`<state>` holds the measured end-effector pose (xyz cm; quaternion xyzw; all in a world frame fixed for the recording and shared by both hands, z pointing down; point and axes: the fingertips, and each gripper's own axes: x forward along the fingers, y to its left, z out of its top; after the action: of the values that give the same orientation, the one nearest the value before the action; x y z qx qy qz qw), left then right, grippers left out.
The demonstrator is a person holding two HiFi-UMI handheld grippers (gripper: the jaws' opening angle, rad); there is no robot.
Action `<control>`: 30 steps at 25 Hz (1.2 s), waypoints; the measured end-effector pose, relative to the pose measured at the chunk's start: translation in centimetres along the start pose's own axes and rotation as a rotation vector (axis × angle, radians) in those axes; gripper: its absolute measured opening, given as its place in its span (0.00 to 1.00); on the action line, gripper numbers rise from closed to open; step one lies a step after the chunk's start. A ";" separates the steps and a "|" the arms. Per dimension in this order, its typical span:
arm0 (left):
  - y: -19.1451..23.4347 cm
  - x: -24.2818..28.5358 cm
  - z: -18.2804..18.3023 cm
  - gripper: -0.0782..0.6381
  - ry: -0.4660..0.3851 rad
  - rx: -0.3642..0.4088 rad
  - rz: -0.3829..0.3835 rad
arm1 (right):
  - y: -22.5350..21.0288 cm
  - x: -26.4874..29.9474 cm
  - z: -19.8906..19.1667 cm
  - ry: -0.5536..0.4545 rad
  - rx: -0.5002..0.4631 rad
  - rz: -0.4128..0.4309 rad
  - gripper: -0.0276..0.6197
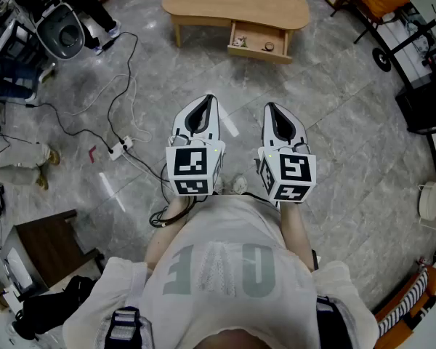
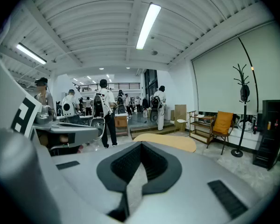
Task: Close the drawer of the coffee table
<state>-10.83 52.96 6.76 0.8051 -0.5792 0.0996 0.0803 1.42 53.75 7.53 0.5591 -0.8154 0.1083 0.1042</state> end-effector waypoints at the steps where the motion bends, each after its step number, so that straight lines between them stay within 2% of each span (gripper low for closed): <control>1: -0.3 0.1 0.2 0.12 -0.004 0.002 0.001 | -0.2 -0.1 0.0 -0.001 -0.001 0.002 0.05; 12: -2.4 1.0 0.3 0.12 -0.033 -0.006 0.029 | -3.1 -0.7 -1.5 0.003 0.000 0.044 0.05; 16: -2.2 1.9 0.7 0.12 -0.048 -0.010 0.052 | -4.3 -0.2 -1.6 -0.006 0.053 0.060 0.05; 19: -1.3 2.9 1.1 0.12 -0.056 -0.017 0.069 | -4.6 0.4 -1.4 -0.012 0.045 0.069 0.05; 24: 0.0 6.5 1.3 0.12 -0.078 -0.024 0.076 | -6.2 3.4 -1.5 -0.013 0.013 0.079 0.05; 30: 3.3 13.8 2.0 0.12 -0.097 -0.013 0.056 | -8.3 10.2 -1.0 -0.023 0.019 0.038 0.05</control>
<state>-9.57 38.80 8.34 0.7918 -0.6054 0.0591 0.0544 5.63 41.99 11.92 0.5456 -0.8260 0.1116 0.0875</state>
